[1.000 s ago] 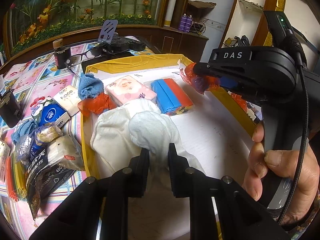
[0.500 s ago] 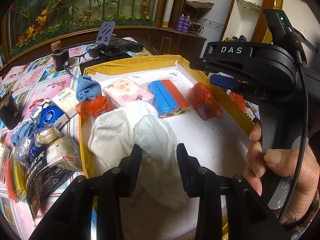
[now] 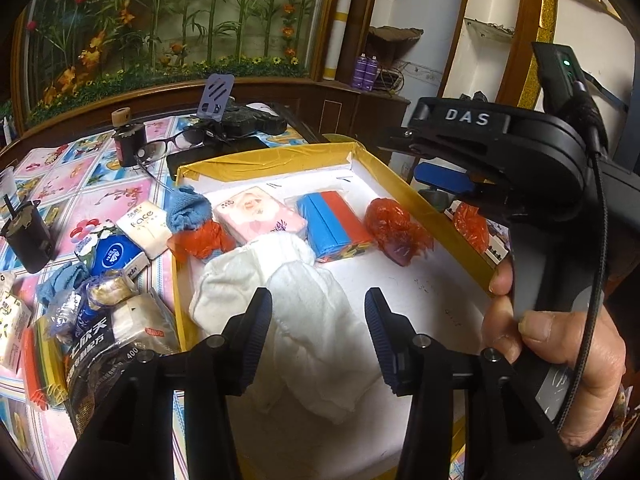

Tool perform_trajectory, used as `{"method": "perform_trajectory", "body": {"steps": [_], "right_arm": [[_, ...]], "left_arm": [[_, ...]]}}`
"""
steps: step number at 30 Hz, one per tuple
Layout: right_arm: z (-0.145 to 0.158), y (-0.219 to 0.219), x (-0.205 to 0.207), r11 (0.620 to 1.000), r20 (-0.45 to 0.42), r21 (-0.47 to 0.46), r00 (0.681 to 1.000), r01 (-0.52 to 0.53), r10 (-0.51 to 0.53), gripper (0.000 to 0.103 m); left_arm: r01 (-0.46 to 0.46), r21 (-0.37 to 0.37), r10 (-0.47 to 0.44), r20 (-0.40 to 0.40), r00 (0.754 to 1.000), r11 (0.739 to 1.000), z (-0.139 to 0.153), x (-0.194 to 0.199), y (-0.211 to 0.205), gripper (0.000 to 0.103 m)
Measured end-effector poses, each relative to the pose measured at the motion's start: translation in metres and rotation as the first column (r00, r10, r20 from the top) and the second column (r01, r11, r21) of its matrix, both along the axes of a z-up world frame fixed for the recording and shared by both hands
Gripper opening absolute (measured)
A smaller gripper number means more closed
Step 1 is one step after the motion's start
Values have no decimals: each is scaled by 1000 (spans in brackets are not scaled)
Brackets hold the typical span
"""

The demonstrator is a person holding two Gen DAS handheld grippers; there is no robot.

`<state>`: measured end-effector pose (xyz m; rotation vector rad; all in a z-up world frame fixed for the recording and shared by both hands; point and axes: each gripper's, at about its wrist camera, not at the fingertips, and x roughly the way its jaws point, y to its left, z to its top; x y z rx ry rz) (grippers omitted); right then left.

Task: Organize soft objects
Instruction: 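Move both open tools back over the table toward the remaining items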

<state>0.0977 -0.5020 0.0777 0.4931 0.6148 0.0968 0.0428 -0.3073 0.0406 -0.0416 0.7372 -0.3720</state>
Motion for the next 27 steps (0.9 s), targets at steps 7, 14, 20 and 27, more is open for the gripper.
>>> {"method": "perform_trajectory", "body": {"steps": [7,14,20,27], "right_arm": [[18,12,-18,1000,121,-16,992,-21,22,57],[33,43,-37,995,222,-90,972,-52,71,57],[36,66,-47,992,258,-91,960,-84,105,63],[35,99,-51,976,258,-133,945,-171,201,64]], "left_arm": [[-50,-25,50,34,998,998,7,-2,14,48],[-124,-68,127,40,991,990,14,-7,45,48],[-232,-72,235,41,971,970,20,-15,96,48],[-427,-101,429,-1,903,898,24,-12,199,51]]}}
